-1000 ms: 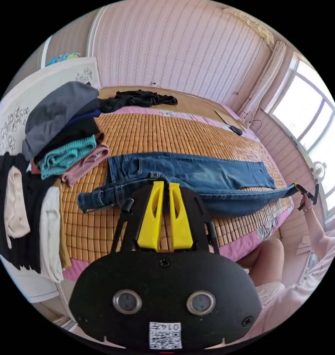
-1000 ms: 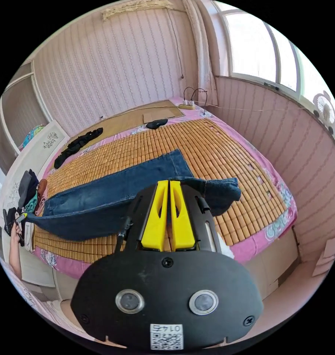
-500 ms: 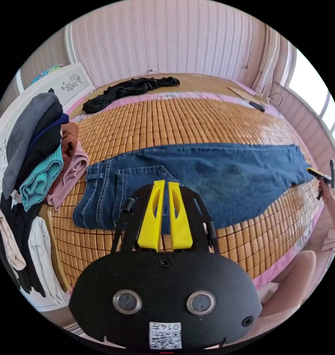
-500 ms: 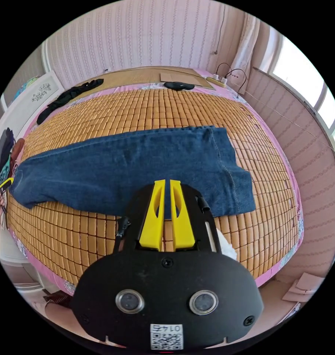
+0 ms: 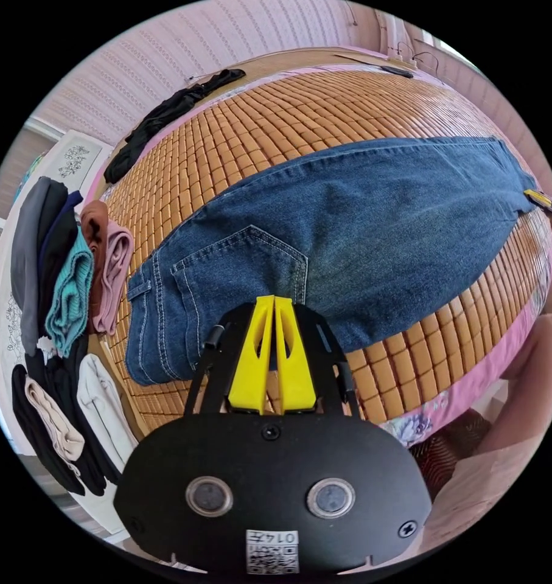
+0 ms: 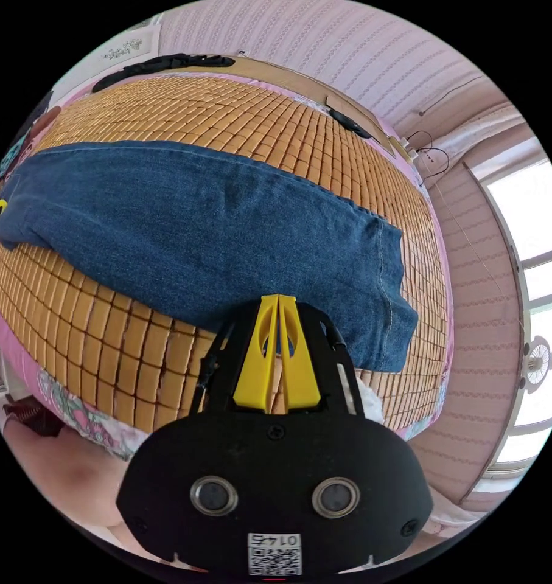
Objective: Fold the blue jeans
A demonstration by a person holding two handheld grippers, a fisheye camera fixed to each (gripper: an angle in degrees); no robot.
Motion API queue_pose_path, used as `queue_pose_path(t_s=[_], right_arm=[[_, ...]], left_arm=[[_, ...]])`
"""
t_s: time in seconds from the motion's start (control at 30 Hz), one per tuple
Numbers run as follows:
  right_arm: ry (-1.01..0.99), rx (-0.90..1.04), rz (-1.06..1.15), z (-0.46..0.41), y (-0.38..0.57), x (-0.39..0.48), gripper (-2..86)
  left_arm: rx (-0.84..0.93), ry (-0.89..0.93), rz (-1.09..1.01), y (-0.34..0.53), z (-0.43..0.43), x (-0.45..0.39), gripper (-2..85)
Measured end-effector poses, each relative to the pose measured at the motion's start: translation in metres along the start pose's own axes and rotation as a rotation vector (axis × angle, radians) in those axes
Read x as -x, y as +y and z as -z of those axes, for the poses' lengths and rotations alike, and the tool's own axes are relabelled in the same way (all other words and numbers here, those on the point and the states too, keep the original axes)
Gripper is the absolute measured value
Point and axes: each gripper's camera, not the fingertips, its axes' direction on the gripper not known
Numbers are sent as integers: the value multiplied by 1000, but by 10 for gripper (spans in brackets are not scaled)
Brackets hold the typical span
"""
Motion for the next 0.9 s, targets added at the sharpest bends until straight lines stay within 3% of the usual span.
queue_pose_path(t_s=[0.13,0.27,0.4,0.57,0.73,0.9], right_arm=[[27,56,69,10,73,29,-5],[-9,34,-32,16,141,40,-4],[91,-61,-370,28,209,26,-4],[98,-147,-636,19,283,-1,41],[-185,-285,-962,-35,358,-41,129],[-412,-478,-1116,-88,421,-67,134]], left_arm=[[57,57,-63,37,-2,-37,-10],[46,86,-33,61,-4,-61,-9],[44,12,-46,56,2,-88,-8],[-142,31,-153,14,48,-145,-6],[-285,307,-422,-75,75,-265,1],[-405,528,-595,-168,83,-405,16]])
